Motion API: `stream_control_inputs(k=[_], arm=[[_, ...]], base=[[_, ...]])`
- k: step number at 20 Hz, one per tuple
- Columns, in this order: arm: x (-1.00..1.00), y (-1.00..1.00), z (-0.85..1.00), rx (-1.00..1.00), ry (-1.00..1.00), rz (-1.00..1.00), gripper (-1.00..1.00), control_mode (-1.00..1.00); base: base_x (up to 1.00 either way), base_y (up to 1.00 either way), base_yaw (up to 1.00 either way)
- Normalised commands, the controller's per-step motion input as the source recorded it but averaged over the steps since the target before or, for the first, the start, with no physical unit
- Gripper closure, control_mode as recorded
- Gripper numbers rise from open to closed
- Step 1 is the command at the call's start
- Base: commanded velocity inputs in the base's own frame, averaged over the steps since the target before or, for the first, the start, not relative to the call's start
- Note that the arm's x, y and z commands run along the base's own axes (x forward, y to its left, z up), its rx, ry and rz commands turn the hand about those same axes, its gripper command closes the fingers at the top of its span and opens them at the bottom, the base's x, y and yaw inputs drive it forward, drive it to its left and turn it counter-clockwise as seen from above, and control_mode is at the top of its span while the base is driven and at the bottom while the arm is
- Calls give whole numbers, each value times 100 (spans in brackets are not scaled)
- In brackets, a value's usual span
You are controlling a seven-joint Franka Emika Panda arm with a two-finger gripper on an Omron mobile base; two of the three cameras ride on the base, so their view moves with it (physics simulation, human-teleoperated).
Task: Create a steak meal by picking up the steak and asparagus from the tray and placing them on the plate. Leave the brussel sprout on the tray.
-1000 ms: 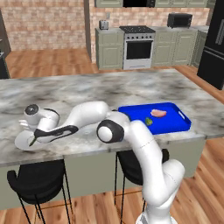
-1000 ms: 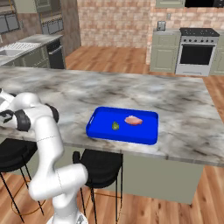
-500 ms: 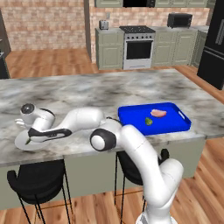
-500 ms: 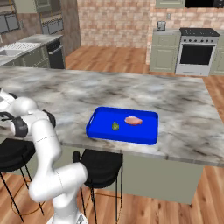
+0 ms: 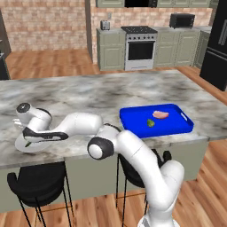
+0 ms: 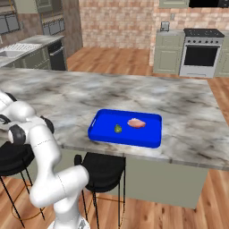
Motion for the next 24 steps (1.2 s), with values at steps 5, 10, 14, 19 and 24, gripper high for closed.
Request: stream_control_inputs(k=[5, 10, 14, 19, 24], arm=[[-44, -73, -1, 0, -1, -6, -100, -100], [-63, -100, -30, 6, 0, -5, -100, -100], [-58, -100, -31, 15, -1, -3, -100, -100], [-26, -100, 25, 39, -12, -1, -100, -100], [-3, -100, 50, 44, -9, 0, -100, -100]], base=[[0, 0, 0], [0, 0, 0], [0, 0, 0], [0, 0, 0], [0, 0, 0]])
